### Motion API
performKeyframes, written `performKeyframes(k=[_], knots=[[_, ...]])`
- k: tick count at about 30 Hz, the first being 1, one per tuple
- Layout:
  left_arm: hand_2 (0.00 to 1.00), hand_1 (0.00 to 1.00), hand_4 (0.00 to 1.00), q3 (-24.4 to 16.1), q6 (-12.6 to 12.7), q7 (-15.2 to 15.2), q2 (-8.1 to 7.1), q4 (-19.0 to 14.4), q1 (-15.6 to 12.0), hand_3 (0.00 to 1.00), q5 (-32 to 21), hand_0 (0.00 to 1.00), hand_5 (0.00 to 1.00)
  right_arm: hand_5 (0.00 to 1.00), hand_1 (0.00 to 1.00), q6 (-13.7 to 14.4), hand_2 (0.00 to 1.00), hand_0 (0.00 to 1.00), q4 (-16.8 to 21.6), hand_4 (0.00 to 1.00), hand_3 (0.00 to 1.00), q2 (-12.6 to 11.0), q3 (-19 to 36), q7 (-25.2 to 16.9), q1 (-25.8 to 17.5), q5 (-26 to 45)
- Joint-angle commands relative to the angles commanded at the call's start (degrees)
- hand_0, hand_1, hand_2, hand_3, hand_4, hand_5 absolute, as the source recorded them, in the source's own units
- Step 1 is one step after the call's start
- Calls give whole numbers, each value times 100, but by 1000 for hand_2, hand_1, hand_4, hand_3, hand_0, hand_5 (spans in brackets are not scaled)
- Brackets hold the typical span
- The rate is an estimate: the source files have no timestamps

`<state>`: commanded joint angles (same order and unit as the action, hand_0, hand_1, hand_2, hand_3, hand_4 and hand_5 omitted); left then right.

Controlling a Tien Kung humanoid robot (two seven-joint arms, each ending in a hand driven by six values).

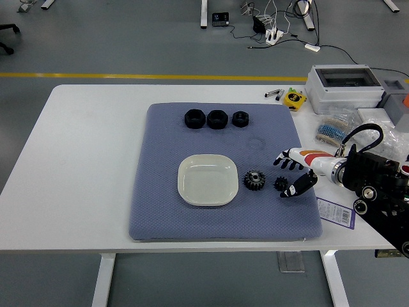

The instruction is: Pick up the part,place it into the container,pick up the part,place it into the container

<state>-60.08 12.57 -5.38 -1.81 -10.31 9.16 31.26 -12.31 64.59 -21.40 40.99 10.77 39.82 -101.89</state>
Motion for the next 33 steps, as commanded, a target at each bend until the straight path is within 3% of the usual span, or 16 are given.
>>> performKeyframes(k=[7,8,13,14,19,20,33], knots=[[625,637,590,6,-3,-5,1,0,1,552,3,720,547,224,605,61,648,563,-84,998,689,2,-124,-9,47,117],[624,638,591,9,-3,-5,1,0,0,551,1,720,549,146,565,77,574,520,-110,844,563,7,-139,-16,51,129],[624,638,591,22,-4,-5,3,0,1,551,-17,720,549,146,565,185,574,520,-225,844,563,36,-190,-79,67,159],[624,639,592,25,-5,-4,3,0,3,552,-22,720,548,56,511,225,523,493,-261,652,498,48,-191,-102,71,155],[624,639,592,43,-6,-5,2,0,12,552,-38,720,548,56,511,307,523,493,-356,652,498,89,-187,-142,83,159],[624,637,592,46,-5,-4,2,0,13,552,-45,721,547,8,477,314,494,458,-369,573,484,97,-193,-143,84,155],[624,636,593,44,-3,-4,2,0,15,552,-48,721,547,2,478,199,499,452,-350,551,485,104,-234,-73,84,149]])
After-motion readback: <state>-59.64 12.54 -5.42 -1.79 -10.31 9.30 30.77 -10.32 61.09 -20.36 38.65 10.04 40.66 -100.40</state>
